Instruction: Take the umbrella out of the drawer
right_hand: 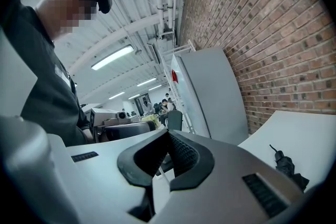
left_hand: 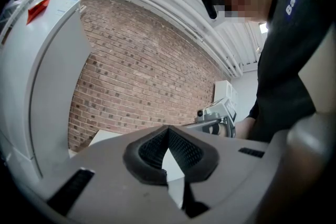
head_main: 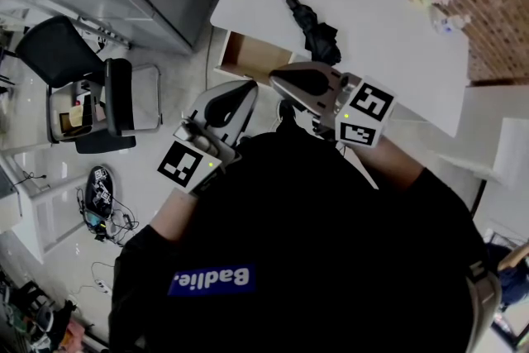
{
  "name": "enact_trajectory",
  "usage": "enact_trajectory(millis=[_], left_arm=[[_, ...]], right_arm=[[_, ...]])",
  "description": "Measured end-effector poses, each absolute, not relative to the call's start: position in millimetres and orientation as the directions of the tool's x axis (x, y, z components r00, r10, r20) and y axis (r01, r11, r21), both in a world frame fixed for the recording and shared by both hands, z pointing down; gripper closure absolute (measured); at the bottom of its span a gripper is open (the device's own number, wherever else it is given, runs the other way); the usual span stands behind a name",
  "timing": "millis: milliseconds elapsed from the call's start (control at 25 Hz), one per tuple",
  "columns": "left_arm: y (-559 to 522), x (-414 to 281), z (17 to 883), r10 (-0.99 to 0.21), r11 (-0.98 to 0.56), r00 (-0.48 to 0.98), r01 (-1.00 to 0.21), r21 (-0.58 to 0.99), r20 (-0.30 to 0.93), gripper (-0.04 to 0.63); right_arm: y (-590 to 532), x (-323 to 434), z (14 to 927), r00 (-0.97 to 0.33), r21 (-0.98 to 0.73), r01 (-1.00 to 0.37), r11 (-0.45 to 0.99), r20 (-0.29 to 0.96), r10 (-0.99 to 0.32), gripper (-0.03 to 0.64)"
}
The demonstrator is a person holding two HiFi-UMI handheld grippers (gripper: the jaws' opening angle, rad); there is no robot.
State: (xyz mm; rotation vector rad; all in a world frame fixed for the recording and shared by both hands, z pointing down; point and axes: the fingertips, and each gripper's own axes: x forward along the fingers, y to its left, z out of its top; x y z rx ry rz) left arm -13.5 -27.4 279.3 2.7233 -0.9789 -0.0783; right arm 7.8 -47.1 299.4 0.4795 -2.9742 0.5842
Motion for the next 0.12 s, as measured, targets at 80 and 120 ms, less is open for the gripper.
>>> enact_trajectory(millis=[80, 120], left_arm=[[-29.4, -13.6, 279.7, -0.633, -0.744, 0.773, -0.62, 0.248, 0.034, 0.595], [-30.4, -13.6, 279.9, -0.633, -0.745, 0.774, -0.62, 0.248, 0.034, 0.595]], right_arm=[[-49.4, 7.9, 299.2, -0.948, -0.358, -0.317, 0.878, 0.127, -0.291, 0.588], [-50.5, 8.0, 299.1, -0.948, -0.358, -0.317, 0.878, 0.126, -0.291, 0.588]])
